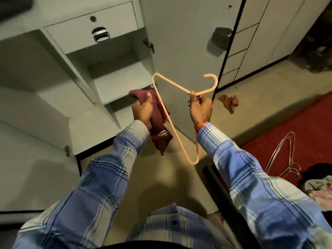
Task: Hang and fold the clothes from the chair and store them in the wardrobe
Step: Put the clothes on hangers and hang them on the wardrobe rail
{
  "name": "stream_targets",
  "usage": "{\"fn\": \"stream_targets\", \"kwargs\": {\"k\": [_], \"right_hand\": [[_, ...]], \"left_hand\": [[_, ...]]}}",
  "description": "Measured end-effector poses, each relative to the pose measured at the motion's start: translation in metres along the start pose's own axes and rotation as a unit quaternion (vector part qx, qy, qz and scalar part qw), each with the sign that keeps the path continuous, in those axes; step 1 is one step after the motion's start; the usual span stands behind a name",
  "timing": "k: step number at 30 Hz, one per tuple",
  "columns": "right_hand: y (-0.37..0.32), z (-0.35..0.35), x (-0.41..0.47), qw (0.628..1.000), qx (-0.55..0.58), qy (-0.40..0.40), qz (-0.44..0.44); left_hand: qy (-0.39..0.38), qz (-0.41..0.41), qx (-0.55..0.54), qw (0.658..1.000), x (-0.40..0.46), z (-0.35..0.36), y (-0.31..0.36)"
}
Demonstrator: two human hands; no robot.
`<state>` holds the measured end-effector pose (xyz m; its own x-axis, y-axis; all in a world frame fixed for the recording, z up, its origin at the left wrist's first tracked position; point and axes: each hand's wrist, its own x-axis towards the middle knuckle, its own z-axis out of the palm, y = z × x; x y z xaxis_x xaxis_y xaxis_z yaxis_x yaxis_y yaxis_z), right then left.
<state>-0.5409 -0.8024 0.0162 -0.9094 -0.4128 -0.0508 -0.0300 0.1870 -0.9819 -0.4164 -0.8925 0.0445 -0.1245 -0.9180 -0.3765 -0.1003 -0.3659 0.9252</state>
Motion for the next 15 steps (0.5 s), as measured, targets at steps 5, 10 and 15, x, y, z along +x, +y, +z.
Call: {"fn": "stream_targets", "kwargs": {"k": [5, 10, 15], "right_hand": [[-0.018, 0.034, -0.024, 0.999, -0.005, -0.034, -0.024], [-0.031, 0.057, -0.034, 0.995, -0.021, -0.084, -0.047], [-0.043, 0.074, -0.038, 0.988, -0.04, -0.126, -0.074]], "left_hand": [[0.035, 0.005, 0.002, 0.999, 0.017, -0.041, 0.01], [0.034, -0.023, -0.066, 0.997, 0.017, -0.059, 0.021], [0.027, -0.027, -0.123, 0.992, 0.011, -0.062, 0.03]]}}
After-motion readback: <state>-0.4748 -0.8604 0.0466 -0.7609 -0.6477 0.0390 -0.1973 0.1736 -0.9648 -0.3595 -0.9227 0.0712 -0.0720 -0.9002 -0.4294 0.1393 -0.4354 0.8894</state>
